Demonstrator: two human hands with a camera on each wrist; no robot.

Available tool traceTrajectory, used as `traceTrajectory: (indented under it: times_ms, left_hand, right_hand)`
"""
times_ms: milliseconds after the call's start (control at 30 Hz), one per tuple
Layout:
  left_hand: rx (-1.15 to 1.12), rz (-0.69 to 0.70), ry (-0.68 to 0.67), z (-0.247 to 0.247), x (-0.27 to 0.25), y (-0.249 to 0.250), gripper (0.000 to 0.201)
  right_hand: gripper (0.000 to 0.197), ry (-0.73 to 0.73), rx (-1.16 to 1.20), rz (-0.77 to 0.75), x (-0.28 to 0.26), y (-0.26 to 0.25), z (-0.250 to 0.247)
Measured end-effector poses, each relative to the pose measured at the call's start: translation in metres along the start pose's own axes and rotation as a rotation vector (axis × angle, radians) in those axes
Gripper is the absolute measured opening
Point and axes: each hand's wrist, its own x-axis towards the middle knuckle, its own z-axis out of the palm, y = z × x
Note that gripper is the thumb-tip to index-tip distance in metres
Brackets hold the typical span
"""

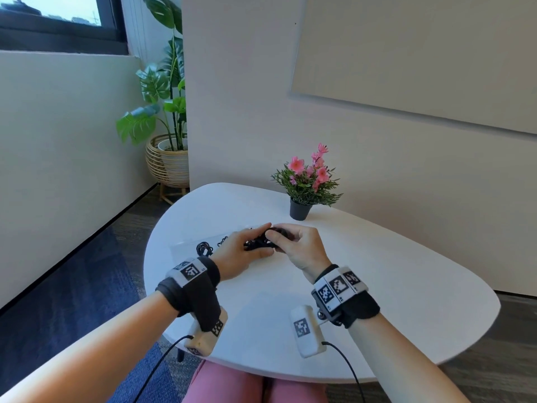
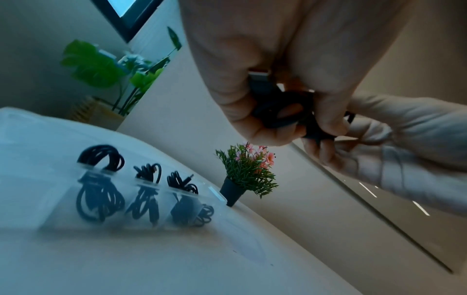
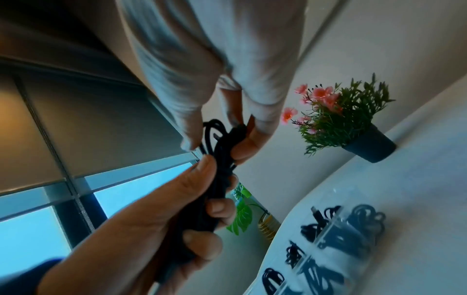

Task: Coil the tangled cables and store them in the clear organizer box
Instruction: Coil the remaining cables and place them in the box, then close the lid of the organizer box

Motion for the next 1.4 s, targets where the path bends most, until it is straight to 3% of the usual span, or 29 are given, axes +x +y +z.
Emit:
traceTrajectory:
  times_ms: [100,233,367,433,533,700,767,867,933,1033,1100,1200,1300,1400]
  left_hand:
    - [-0.014,-0.009,-0.029,-0.003,-0.003,-0.004,0.041]
    - [-0.11,0.011,-0.019,-0.009,-0.008,-0.011,0.022]
    - [-0.263,-0.07,0.04,-0.009,-0.007,-0.027,0.023]
    - [-0.365,-0.12,0.079,-0.006,-0.008,-0.032,0.028]
    - [-0.45,-0.201,0.102,-0.001,-0.01,-0.033,0.031]
    - [-0.371,-0.279,0.179,-0.018,-0.009,-0.048,0.041]
    - [-0.394,-0.302,0.222,-0.034,-0.01,-0.055,0.035]
    - [-0.089,-0.214,0.285,-0.066,-0.01,-0.063,0.02]
    - [0.118,-0.189,0.332,-0.093,-0.013,-0.072,0.024]
    - [0.185,-0.236,0.44,-0.126,-0.025,-0.096,0.023]
    - [0.265,-0.256,0.363,-0.134,-0.037,-0.115,0.02]
    - [0.381,-0.248,0.193,-0.13,-0.052,-0.137,0.038]
    - [0.444,-0.222,0.161,-0.126,-0.056,-0.149,0.05]
    - [0.567,-0.204,0.137,-0.127,-0.053,-0.158,0.05]
  right_hand:
    - [0.006,0.075,0.086,0.022,0.002,0.001,0.001]
    - [0.006,0.031,0.179,0.046,0.001,0.004,0.004]
    - [0.046,-0.097,0.322,0.178,0.001,0.01,0.01]
    - [0.039,-0.119,0.374,0.174,-0.001,0.016,0.014]
    - [0.027,-0.038,0.299,0.103,-0.002,0.021,0.025]
    - [0.024,-0.023,0.293,0.147,0.011,0.024,0.043]
    - [0.025,-0.023,0.266,0.17,0.02,0.023,0.058]
    - [0.035,0.003,0.219,0.188,0.043,0.017,0.083]
    - [0.035,0.029,0.146,0.145,0.061,0.015,0.099]
    - [0.033,0.031,-0.085,0.072,0.077,0.02,0.126]
    - [0.035,-0.011,-0.217,0.047,0.079,0.023,0.142]
    - [0.035,-0.066,-0.403,-0.015,0.081,0.023,0.16]
    - [0.034,-0.106,-0.544,-0.063,0.085,0.019,0.172]
    - [0.017,-0.12,-0.678,-0.13,0.095,0.015,0.177]
